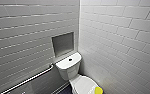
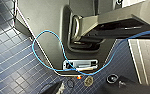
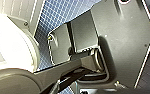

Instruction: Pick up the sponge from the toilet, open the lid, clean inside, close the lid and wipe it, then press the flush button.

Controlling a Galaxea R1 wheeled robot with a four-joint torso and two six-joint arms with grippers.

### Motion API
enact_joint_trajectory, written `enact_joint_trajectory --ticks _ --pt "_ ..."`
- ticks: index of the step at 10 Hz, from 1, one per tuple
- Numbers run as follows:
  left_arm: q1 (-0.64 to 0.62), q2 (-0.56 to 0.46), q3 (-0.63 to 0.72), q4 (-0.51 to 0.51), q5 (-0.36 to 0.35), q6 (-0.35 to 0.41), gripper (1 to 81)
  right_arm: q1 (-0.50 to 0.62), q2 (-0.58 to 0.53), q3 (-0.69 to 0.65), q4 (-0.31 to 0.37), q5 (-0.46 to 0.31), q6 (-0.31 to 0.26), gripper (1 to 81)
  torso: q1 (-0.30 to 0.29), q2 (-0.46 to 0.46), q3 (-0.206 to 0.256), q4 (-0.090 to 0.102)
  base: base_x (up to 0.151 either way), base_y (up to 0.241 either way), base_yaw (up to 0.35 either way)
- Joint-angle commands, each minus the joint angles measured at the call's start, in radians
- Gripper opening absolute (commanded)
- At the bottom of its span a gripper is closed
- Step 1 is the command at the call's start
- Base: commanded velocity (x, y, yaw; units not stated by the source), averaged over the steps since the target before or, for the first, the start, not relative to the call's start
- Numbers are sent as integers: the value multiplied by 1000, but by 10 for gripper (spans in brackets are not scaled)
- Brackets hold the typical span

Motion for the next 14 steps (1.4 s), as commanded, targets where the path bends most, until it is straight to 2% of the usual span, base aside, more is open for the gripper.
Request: enact_joint_trajectory --ticks 1,4,5,6,9,14 --pt "-2 -10 7 9 65 4 811 128 -119 124 56 -53 9 811 62 -95 -89 0 0 0 0" --pt "6 42 -89 6 65 4 811 213 -198 172 107 -53 9 811 134 -208 -197 0 0 0 0" --pt "6 61 -112 6 67 4 811 231 -218 166 132 -53 7 811 158 -246 -214 0 0 0 0" --pt "6 70 -119 6 67 4 811 253 -232 161 155 -53 7 811 183 -283 -171 0 0 0 0" --pt "6 70 -120 6 67 4 811 323 -258 123 210 -65 7 811 243 -377 -198 0 0 0 0" --pt "33 98 -123 6 70 6 811 422 -253 62 257 -87 10 811 359 -560 -200 0 0 0 0"
